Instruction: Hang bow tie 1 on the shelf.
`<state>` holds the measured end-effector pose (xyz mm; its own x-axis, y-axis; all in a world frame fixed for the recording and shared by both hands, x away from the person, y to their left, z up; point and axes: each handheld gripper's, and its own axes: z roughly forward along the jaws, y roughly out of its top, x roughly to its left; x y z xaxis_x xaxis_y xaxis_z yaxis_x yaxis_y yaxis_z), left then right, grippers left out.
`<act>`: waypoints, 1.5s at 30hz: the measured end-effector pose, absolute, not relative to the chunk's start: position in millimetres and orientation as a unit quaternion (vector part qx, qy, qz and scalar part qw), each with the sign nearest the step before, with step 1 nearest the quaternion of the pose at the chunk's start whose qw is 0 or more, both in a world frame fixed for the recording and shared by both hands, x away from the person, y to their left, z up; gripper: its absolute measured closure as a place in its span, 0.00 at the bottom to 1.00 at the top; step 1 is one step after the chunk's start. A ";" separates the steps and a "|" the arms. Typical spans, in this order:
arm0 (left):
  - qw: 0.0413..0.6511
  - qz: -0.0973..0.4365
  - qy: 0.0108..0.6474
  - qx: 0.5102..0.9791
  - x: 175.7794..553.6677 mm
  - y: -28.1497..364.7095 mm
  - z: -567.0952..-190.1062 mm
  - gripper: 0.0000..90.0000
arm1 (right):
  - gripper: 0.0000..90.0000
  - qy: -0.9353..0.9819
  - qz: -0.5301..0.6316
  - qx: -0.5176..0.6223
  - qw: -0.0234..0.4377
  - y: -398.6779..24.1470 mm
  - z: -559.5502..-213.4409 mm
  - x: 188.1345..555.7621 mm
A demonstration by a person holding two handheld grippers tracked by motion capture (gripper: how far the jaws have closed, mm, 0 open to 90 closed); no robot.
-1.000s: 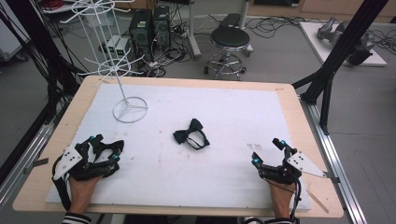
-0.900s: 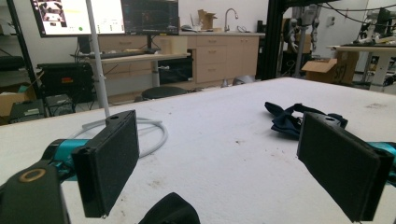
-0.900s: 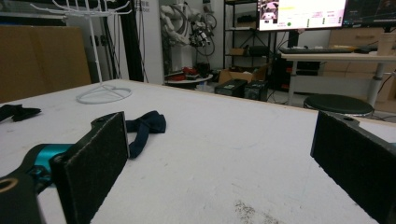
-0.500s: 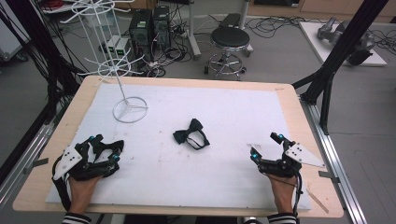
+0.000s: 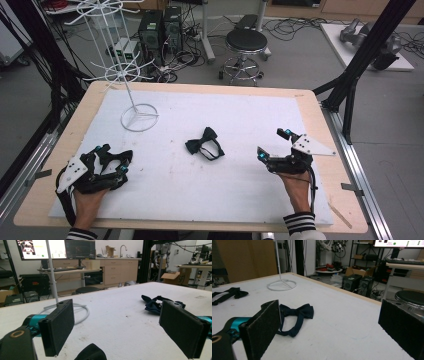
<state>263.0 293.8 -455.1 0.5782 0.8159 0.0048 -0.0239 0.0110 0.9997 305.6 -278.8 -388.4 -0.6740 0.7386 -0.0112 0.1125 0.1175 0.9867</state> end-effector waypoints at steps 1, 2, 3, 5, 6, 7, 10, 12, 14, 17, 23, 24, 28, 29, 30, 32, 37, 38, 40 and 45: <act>0.635 0.329 0.319 0.622 262.9 294.1 -455.0 0.15 | 0.04 0.702 0.588 0.304 0.263 -277.6 -386.7 307.9; 0.635 0.329 0.320 0.621 263.1 294.1 -455.0 0.15 | 0.04 0.705 0.586 0.301 0.263 -276.3 -384.9 310.2; 0.635 0.329 0.320 0.621 263.1 294.1 -455.0 0.15 | 0.04 0.707 0.585 0.302 0.258 -274.4 -382.6 312.1; 0.635 0.329 0.319 0.622 263.1 294.3 -455.0 0.15 | 0.04 0.711 0.585 0.297 0.253 -272.1 -380.0 315.5; 0.635 0.329 0.319 0.622 263.1 294.4 -455.0 0.15 | 0.04 0.714 0.583 0.293 0.253 -271.1 -378.5 318.5; 0.635 0.329 0.319 0.622 263.1 294.3 -455.0 0.15 | 0.04 0.718 0.580 0.293 0.249 -269.6 -377.0 320.7; 0.635 0.329 0.319 0.622 263.1 294.1 -455.0 0.15 | 0.04 0.729 0.575 0.287 0.236 -265.5 -372.7 328.1; 0.636 0.328 0.319 0.622 263.1 294.3 -455.0 0.15 | 0.05 0.736 0.574 0.279 0.225 -262.5 -370.6 333.3; 0.635 0.328 0.319 0.622 263.2 294.4 -455.0 0.15 | 0.05 0.744 0.568 0.275 0.217 -258.6 -369.2 338.1; 0.636 0.327 0.319 0.622 263.3 294.5 -455.0 0.15 | 0.05 0.756 0.560 0.267 0.208 -252.4 -366.9 344.6; 0.636 0.327 0.319 0.622 263.4 294.5 -455.0 0.15 | 0.05 0.770 0.551 0.255 0.196 -242.4 -362.5 358.0; 0.635 0.327 0.320 0.622 263.4 294.5 -455.0 0.15 | 0.05 0.774 0.550 0.248 0.194 -238.2 -360.4 363.4; 0.635 0.328 0.319 0.622 263.2 294.4 -455.0 0.15 | 0.05 0.781 0.545 0.243 0.185 -232.0 -356.7 371.5; 0.635 0.328 0.319 0.622 263.2 294.4 -455.0 0.15 | 0.05 0.783 0.544 0.241 0.181 -230.0 -355.6 373.8; 0.635 0.328 0.319 0.622 263.2 294.4 -455.0 0.15 | 0.05 0.782 0.545 0.240 0.183 -229.1 -355.1 374.8; 0.636 0.328 0.319 0.622 263.3 294.5 -455.0 0.15 | 0.05 0.786 0.544 0.235 0.177 -226.4 -354.8 378.5; 0.636 0.328 0.319 0.621 263.3 294.4 -455.1 0.15 | 0.05 0.795 0.535 0.231 0.165 -221.9 -355.3 385.7; 0.636 0.328 0.319 0.621 263.3 294.5 -455.1 0.15 | 0.05 0.797 0.534 0.230 0.162 -220.8 -355.0 386.9; 0.636 0.328 0.319 0.621 263.2 294.4 -455.0 0.15 | 0.05 0.804 0.528 0.225 0.155 -217.6 -353.6 390.7; 0.637 0.327 0.320 0.620 263.2 294.3 -455.1 0.15 | 0.05 0.816 0.517 0.217 0.144 -209.5 -351.5 401.5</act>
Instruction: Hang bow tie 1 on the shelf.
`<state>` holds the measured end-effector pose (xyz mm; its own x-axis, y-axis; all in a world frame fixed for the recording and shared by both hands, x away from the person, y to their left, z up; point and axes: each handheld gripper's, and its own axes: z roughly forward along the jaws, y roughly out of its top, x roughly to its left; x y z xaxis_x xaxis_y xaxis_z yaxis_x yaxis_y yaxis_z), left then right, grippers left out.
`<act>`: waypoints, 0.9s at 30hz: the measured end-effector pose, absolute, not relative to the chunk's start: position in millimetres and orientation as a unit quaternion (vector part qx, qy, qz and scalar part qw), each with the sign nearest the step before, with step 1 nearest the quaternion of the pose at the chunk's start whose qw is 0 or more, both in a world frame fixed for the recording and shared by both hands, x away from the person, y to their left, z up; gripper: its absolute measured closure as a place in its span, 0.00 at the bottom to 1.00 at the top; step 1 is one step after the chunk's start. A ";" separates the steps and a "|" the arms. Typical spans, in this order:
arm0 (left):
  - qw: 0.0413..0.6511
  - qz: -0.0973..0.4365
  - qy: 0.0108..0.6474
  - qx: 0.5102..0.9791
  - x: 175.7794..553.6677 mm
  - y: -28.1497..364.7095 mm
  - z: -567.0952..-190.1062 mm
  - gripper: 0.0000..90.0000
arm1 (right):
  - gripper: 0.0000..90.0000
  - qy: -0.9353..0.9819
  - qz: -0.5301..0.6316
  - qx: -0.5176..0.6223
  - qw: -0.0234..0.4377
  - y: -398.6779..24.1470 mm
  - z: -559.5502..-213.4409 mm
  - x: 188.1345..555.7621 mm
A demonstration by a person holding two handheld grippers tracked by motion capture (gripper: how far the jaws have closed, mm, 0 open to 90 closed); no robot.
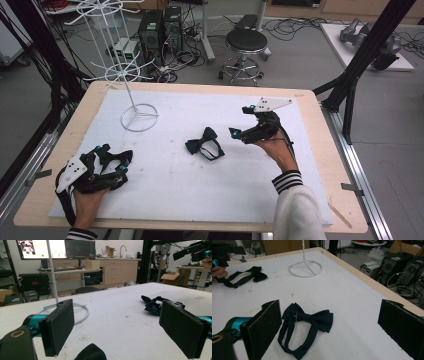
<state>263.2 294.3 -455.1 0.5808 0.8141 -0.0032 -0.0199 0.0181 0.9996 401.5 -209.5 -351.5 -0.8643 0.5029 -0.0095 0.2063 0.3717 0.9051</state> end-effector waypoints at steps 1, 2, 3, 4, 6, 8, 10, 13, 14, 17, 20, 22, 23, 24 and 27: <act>0.637 0.327 0.321 0.619 263.3 294.4 -455.1 0.15 | 0.05 0.819 0.512 0.217 0.140 -207.7 -351.0 403.6; 0.637 0.328 0.320 0.620 263.3 294.5 -455.1 0.15 | 0.05 0.820 0.512 0.212 0.141 -206.2 -351.2 406.0; 0.637 0.328 0.320 0.620 263.3 294.5 -455.1 0.15 | 0.05 0.822 0.512 0.209 0.138 -204.3 -351.5 408.1; 0.638 0.327 0.321 0.619 263.2 294.4 -455.1 0.15 | 0.05 0.825 0.508 0.209 0.136 -202.8 -351.8 410.2; 0.637 0.328 0.320 0.620 263.3 294.5 -455.1 0.15 | 0.05 0.830 0.502 0.205 0.132 -200.3 -352.4 413.4; 0.637 0.327 0.320 0.620 263.2 294.5 -455.1 0.15 | 0.05 0.833 0.499 0.201 0.129 -198.0 -352.4 416.5; 0.637 0.327 0.320 0.621 263.2 294.4 -455.0 0.15 | 0.05 0.839 0.492 0.197 0.128 -195.1 -350.7 419.0; 0.636 0.327 0.320 0.621 263.2 294.5 -455.0 0.15 | 0.06 0.836 0.498 0.191 0.132 -193.5 -349.7 421.8; 0.636 0.328 0.320 0.620 263.3 294.4 -455.1 0.15 | 0.06 0.837 0.496 0.192 0.130 -193.9 -350.9 423.0; 0.636 0.328 0.320 0.621 263.2 294.4 -455.0 0.15 | 0.06 0.844 0.483 0.195 0.129 -194.6 -356.0 426.7; 0.636 0.328 0.320 0.621 263.2 294.4 -455.0 0.15 | 0.06 0.845 0.483 0.191 0.128 -195.2 -357.6 429.5; 0.636 0.328 0.320 0.621 263.2 294.2 -455.0 0.15 | 0.06 0.853 0.473 0.184 0.122 -193.9 -355.3 431.1; 0.635 0.328 0.320 0.622 263.2 294.3 -455.0 0.15 | 0.06 0.860 0.462 0.177 0.125 -192.4 -352.7 432.2; 0.635 0.329 0.320 0.622 263.2 294.3 -455.0 0.15 | 0.06 0.865 0.456 0.169 0.126 -190.5 -349.7 434.0; 0.635 0.329 0.320 0.622 263.2 294.3 -455.0 0.15 | 0.06 0.871 0.452 0.153 0.119 -184.6 -342.5 439.7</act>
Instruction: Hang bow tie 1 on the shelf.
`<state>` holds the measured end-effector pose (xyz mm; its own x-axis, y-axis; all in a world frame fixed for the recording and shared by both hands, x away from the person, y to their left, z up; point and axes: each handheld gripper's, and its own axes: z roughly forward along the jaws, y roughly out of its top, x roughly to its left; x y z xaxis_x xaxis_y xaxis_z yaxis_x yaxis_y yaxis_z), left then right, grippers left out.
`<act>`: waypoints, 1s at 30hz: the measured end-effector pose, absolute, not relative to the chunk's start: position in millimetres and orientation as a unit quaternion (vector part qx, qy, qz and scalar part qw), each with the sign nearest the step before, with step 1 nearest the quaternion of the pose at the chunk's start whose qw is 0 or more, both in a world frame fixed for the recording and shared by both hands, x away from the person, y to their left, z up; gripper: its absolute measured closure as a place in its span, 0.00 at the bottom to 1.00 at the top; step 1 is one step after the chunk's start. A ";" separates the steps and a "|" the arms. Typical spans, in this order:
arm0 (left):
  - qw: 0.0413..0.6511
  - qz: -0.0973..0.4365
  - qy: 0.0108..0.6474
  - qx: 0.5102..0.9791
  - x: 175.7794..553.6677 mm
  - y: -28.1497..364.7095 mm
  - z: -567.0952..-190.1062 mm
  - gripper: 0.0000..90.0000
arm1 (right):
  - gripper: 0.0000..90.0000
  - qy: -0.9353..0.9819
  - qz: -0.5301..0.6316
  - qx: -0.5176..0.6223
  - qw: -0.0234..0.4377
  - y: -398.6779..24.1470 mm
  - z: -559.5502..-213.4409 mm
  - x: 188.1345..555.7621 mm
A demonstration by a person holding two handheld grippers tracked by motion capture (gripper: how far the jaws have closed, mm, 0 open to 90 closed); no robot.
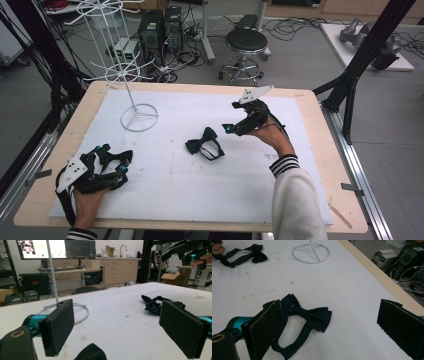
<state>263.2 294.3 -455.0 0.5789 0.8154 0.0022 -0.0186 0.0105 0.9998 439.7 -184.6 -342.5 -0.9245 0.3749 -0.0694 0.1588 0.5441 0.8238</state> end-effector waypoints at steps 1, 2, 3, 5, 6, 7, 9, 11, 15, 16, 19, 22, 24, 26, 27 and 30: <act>0.635 0.329 0.320 0.622 263.1 294.3 -454.9 0.15 | 0.06 0.874 0.447 0.151 0.118 -182.3 -341.1 441.6; 0.635 0.329 0.320 0.622 263.1 294.2 -455.0 0.15 | 0.06 0.874 0.447 0.148 0.118 -180.6 -340.4 443.1; 0.635 0.329 0.320 0.622 263.1 294.2 -455.0 0.15 | 0.06 0.875 0.447 0.146 0.111 -178.3 -339.9 444.8; 0.635 0.329 0.320 0.621 263.2 294.3 -455.0 0.15 | 0.06 0.880 0.440 0.140 0.108 -173.2 -339.8 449.0; 0.635 0.329 0.320 0.622 263.2 294.3 -455.0 0.15 | 0.06 0.884 0.435 0.136 0.106 -170.4 -339.7 450.9; 0.635 0.329 0.320 0.622 263.2 294.3 -455.0 0.15 | 0.06 0.887 0.430 0.130 0.102 -166.9 -339.5 453.5; 0.635 0.328 0.320 0.622 263.3 294.3 -455.0 0.15 | 0.06 0.892 0.425 0.124 0.095 -162.4 -339.5 456.7; 0.635 0.328 0.320 0.622 263.2 294.4 -454.9 0.15 | 0.06 0.896 0.418 0.124 0.091 -157.6 -341.0 461.1; 0.635 0.329 0.320 0.622 263.2 294.4 -455.0 0.15 | 0.06 0.905 0.402 0.112 0.084 -149.0 -347.7 466.6; 0.634 0.329 0.320 0.622 263.2 294.4 -455.0 0.15 | 0.06 0.907 0.397 0.111 0.086 -147.0 -350.4 467.9; 0.635 0.328 0.320 0.622 263.2 294.4 -455.0 0.15 | 0.06 0.914 0.382 0.111 0.080 -142.7 -358.6 471.7; 0.635 0.328 0.320 0.622 263.3 294.4 -455.0 0.15 | 0.06 0.918 0.372 0.109 0.076 -138.7 -365.3 474.8; 0.635 0.328 0.320 0.622 263.2 294.4 -455.0 0.15 | 0.06 0.923 0.363 0.106 0.076 -135.7 -368.5 474.9; 0.634 0.329 0.320 0.622 263.2 294.2 -454.9 0.15 | 0.07 0.927 0.353 0.101 0.071 -132.1 -372.7 475.3; 0.634 0.329 0.320 0.622 263.2 294.2 -455.0 0.15 | 0.07 0.929 0.349 0.100 0.072 -131.0 -374.1 475.3; 0.634 0.329 0.319 0.623 263.2 294.3 -455.0 0.15 | 0.07 0.934 0.337 0.093 0.070 -125.7 -380.3 476.2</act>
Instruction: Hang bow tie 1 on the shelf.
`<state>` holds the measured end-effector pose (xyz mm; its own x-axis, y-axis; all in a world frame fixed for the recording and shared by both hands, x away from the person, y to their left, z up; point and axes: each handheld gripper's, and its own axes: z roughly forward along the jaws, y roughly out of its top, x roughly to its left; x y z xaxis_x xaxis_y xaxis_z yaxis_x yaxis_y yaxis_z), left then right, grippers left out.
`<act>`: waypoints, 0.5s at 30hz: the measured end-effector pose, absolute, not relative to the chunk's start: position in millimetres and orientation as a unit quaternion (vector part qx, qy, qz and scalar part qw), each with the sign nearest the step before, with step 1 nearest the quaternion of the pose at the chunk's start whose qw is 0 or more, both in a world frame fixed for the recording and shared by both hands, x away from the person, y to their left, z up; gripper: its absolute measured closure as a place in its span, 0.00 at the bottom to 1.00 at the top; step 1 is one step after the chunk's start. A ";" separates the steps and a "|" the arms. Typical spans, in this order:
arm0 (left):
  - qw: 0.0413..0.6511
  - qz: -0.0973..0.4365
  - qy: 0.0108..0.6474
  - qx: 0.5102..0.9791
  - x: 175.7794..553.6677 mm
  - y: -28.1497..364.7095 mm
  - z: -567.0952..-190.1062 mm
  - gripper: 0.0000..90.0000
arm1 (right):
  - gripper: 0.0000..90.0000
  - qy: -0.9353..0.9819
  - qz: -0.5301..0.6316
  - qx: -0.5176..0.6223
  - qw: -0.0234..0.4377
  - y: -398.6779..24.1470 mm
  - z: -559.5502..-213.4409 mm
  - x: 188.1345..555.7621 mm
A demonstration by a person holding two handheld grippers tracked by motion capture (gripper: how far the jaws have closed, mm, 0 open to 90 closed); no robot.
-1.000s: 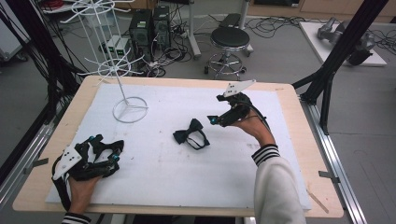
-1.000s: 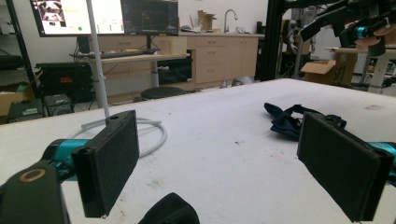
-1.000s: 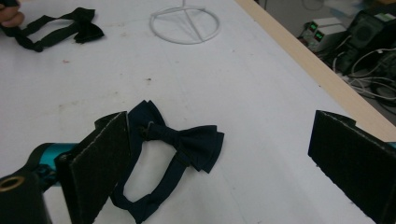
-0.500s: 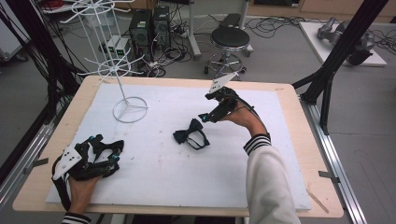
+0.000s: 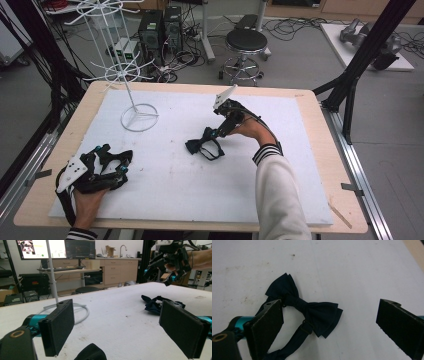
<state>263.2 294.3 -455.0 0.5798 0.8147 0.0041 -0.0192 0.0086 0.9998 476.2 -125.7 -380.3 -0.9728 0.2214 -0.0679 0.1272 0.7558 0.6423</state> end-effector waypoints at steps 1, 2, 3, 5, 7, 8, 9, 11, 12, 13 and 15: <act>0.634 0.329 0.319 0.623 263.2 294.3 -455.0 0.15 | 0.07 0.937 0.331 0.092 0.068 -123.0 -382.9 476.1; 0.634 0.329 0.320 0.622 263.2 294.2 -455.0 0.15 | 0.07 0.938 0.328 0.087 0.067 -121.4 -384.4 476.2; 0.634 0.329 0.320 0.622 263.2 294.2 -455.0 0.15 | 0.07 0.940 0.325 0.083 0.067 -119.1 -386.3 475.8; 0.635 0.329 0.320 0.622 263.2 294.2 -455.0 0.15 | 0.09 0.943 0.317 0.074 0.067 -115.0 -389.6 475.5; 0.634 0.329 0.319 0.622 263.2 294.2 -455.0 0.15 | 0.09 0.946 0.311 0.065 0.068 -111.2 -393.2 475.8; 0.635 0.329 0.319 0.622 263.2 294.3 -455.0 0.15 | 0.09 0.947 0.309 0.065 0.067 -110.4 -394.4 476.0; 0.634 0.329 0.319 0.623 263.2 294.3 -454.9 0.15 | 0.09 0.947 0.308 0.065 0.065 -109.4 -395.9 476.6; 0.635 0.328 0.319 0.622 263.2 294.3 -455.0 0.15 | 0.09 0.950 0.300 0.064 0.064 -107.7 -398.8 476.8; 0.635 0.328 0.319 0.622 263.2 294.3 -455.0 0.15 | 0.09 0.951 0.297 0.061 0.063 -107.1 -400.2 477.5; 0.635 0.328 0.319 0.622 263.2 294.4 -455.0 0.15 | 0.10 0.951 0.296 0.060 0.061 -106.2 -401.8 478.0; 0.635 0.328 0.319 0.622 263.2 294.4 -455.0 0.15 | 0.18 0.954 0.289 0.056 0.059 -104.8 -404.7 478.4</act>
<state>263.2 294.4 -455.0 0.5807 0.8141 0.0029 -0.0193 0.0101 0.9998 478.4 -104.8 -404.7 -0.9868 0.1406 -0.0801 0.0725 0.8264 0.5584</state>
